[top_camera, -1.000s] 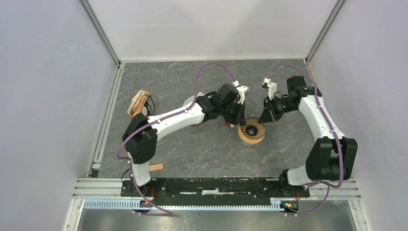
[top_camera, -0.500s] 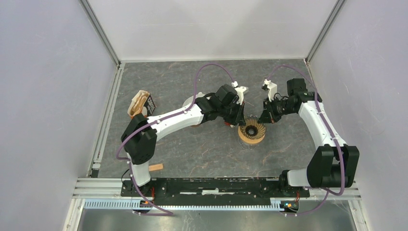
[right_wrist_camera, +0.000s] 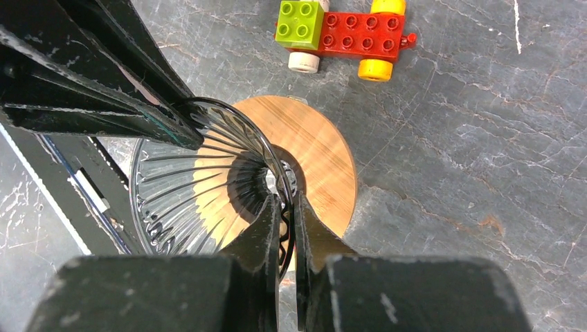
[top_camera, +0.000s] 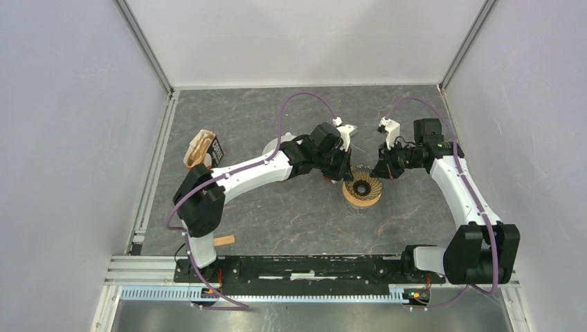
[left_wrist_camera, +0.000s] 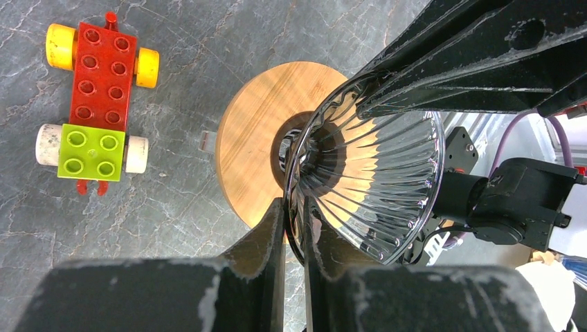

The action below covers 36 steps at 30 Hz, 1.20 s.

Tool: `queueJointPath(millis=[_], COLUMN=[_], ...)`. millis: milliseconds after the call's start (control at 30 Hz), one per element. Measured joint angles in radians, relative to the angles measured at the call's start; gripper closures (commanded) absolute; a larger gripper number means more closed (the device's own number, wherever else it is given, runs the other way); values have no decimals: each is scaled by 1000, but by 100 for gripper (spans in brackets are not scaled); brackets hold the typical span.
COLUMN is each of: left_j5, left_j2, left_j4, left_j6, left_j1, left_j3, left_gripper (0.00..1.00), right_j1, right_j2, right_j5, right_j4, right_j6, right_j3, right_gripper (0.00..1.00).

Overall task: Place the coffee filter in the dripper
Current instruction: Place the coffee dripper in the dripper holder.

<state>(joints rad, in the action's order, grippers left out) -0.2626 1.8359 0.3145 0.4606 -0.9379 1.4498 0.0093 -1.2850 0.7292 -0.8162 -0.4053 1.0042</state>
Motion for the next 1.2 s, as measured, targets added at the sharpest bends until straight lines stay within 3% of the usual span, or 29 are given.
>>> queueJointPath(millis=[767,1200], left_j5=[18,77], left_j2=[3,-29], left_j4=[-4,-85], left_j6=[0,0], left_j1=[-8,-30], left_j3=[0,-66], left_gripper=[98,98], right_j1=[0,0], right_j2=[55,99], right_j5=[0,2], right_j4=[135,193], right_j6=[8,11], right_j3=[-99,-142], right_gripper=[100,100])
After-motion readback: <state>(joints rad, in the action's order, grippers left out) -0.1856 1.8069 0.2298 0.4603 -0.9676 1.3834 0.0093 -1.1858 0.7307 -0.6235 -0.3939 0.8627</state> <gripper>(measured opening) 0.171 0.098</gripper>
